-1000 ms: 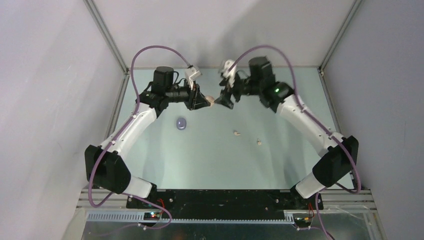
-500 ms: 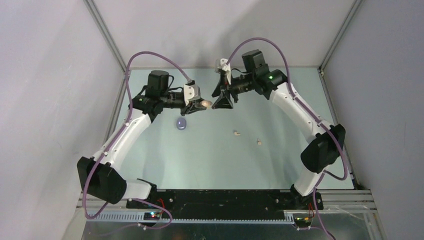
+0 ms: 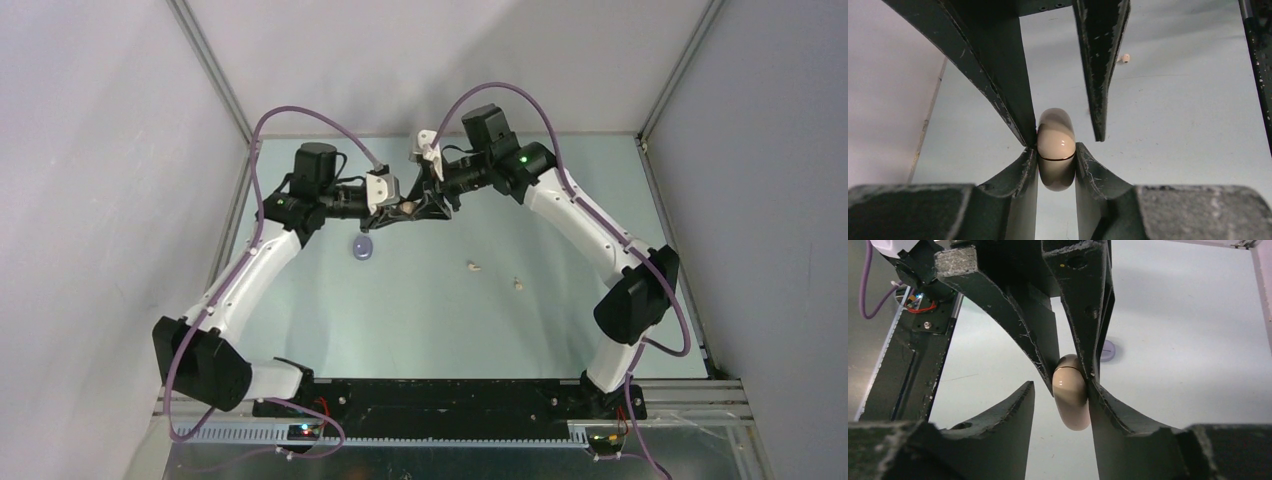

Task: Insert the wireless bluetooth earbuds into the charging case
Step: Open the charging case.

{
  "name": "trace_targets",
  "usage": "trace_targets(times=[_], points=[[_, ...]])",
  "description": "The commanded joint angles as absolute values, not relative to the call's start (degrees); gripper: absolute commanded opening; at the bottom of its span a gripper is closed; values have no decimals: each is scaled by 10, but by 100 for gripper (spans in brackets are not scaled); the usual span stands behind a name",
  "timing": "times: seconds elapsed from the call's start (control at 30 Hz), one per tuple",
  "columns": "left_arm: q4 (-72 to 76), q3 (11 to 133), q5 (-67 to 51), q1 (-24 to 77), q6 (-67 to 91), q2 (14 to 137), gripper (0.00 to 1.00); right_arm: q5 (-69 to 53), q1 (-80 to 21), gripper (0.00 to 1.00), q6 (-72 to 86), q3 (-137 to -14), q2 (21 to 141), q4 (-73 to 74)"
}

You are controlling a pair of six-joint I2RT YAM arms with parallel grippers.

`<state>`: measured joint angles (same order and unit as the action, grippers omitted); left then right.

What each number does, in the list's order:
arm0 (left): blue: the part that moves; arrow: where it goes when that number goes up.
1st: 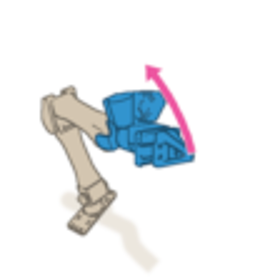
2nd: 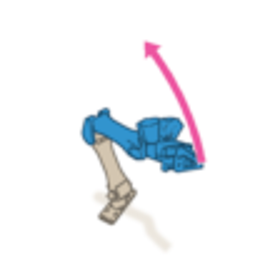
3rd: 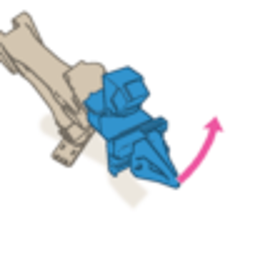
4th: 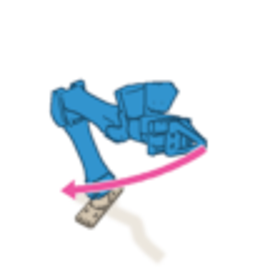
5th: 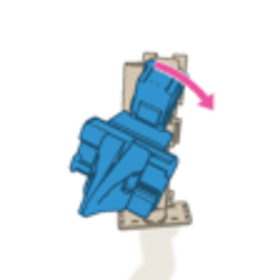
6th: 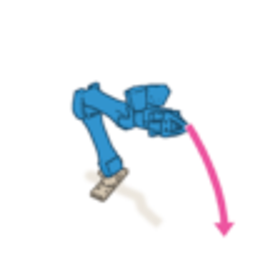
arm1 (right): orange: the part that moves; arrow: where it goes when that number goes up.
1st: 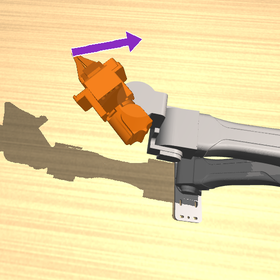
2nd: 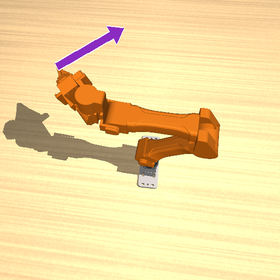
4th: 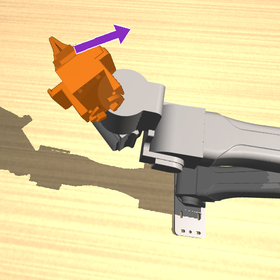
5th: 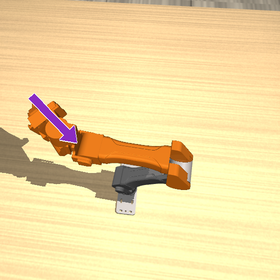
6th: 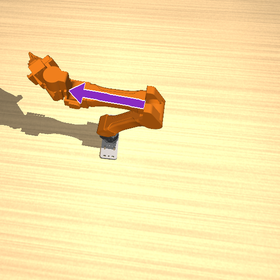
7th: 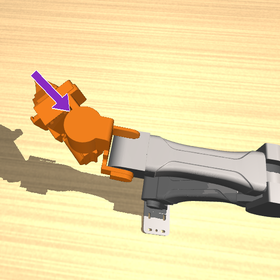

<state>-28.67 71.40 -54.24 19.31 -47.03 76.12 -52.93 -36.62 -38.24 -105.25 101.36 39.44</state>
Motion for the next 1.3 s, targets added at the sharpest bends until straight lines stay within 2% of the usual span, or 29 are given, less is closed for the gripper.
trace_targets(times=[0.0,0.07,0.13,0.17,0.37,0.43,0.47,0.53,0.6,0.77,0.9,1.1,1.27], points=[[-234,704,-555,192,-453,734,0,-495,-379,46,-397,-1047,1004,384],[-226,699,-553,192,-444,731,0,-483,-380,44,-394,-1035,997,372],[-221,695,-552,192,-438,728,0,-472,-380,37,-393,-1027,993,366],[-220,695,-551,193,-437,727,0,-466,-380,31,-394,-1026,990,365],[-206,692,-546,194,-408,730,2,-457,-381,12,-393,-1000,976,338],[-200,693,-539,193,-393,732,13,-458,-379,5,-387,-999,974,332],[-200,693,-536,193,-387,733,23,-459,-378,4,-380,-999,974,329],[-204,694,-529,194,-385,734,38,-464,-374,2,-368,-1000,972,324],[-213,692,-522,193,-395,733,46,-470,-369,1,-360,-1001,972,322],[-232,691,-519,193,-409,738,53,-482,-358,1,-354,-1004,971,323],[-241,697,-525,193,-409,749,55,-488,-355,0,-349,-1006,971,322],[-241,703,-543,192,-411,760,46,-490,-354,0,-336,-1007,974,315],[-223,704,-547,192,-386,765,46,-487,-359,0,-324,-1007,978,302]])
